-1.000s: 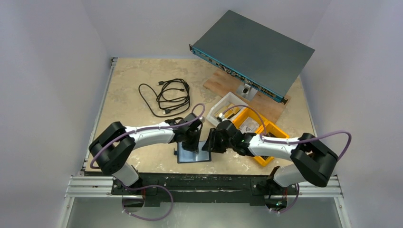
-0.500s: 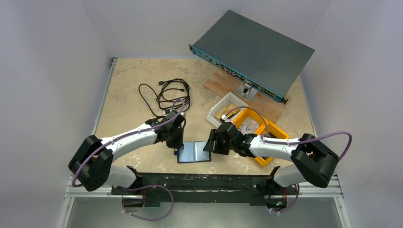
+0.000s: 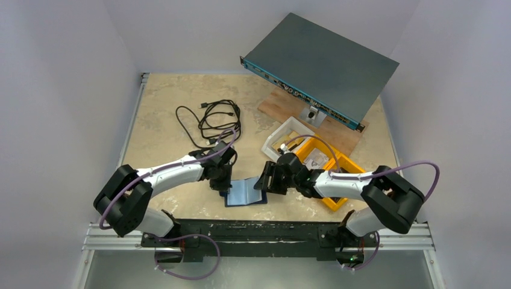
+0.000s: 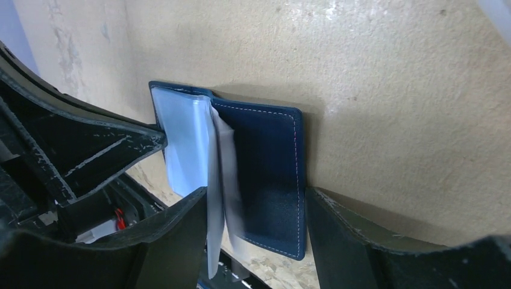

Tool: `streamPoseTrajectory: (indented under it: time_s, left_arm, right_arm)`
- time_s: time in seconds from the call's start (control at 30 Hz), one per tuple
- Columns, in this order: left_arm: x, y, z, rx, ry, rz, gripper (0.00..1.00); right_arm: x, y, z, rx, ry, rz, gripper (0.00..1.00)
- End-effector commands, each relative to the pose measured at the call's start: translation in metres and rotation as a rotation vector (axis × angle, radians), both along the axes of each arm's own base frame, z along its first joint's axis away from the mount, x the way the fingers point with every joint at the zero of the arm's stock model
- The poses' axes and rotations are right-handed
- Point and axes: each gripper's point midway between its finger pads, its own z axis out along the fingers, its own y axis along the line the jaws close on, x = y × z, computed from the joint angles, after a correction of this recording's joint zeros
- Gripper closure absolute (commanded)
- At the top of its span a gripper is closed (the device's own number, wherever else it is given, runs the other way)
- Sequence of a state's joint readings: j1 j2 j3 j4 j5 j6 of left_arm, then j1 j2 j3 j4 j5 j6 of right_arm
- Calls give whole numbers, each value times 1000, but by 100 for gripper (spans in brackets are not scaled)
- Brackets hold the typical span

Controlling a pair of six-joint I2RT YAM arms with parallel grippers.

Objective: Take the credit cards out of the card holder
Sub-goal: Close the card holder at the center of the board.

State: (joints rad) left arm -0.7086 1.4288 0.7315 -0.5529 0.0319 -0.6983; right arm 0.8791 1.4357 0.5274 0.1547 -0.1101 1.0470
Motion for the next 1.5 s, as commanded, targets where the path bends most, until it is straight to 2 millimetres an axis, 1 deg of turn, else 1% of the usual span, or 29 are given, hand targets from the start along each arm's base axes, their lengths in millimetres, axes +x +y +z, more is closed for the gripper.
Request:
streamPoseTrajectory:
  time_s: [0.0,0.1,0.3,0.4,0.47,0.73,0.93,1.17,1.37,1.47]
  left_arm:
    - [4,6,-19,44,5,29,100]
    - [4,5,-20,45,6,28,100]
    - [2,-1,-19,16,19,19,100]
    - [3,-2,-19,11,20,18,100]
    - [3,-3,-19,6,20,17,100]
    - [3,-7,-16,-17,16,12,100]
    - [3,-9,-14,-31,11,6,100]
    - [3,-10,-9,-44,-1,-3,100]
    - [5,-13,3,-71,-23,-16,100]
    - [6,-15,13,-91,-41,-22,100]
  right_arm:
    - [-9,11,0,61,33,45,41]
    - [-6,14,12,82,18,48,41]
    - [-2,20,48,166,-26,63,41]
    - [-3,25,63,214,-37,77,41]
    - [-5,28,70,240,-44,87,41]
    - [-7,43,75,311,-24,134,41]
    - [-1,52,85,332,-40,147,42]
    - [3,69,89,367,-23,180,42]
    - [8,78,84,365,-4,189,42]
    - [12,81,74,352,9,180,44]
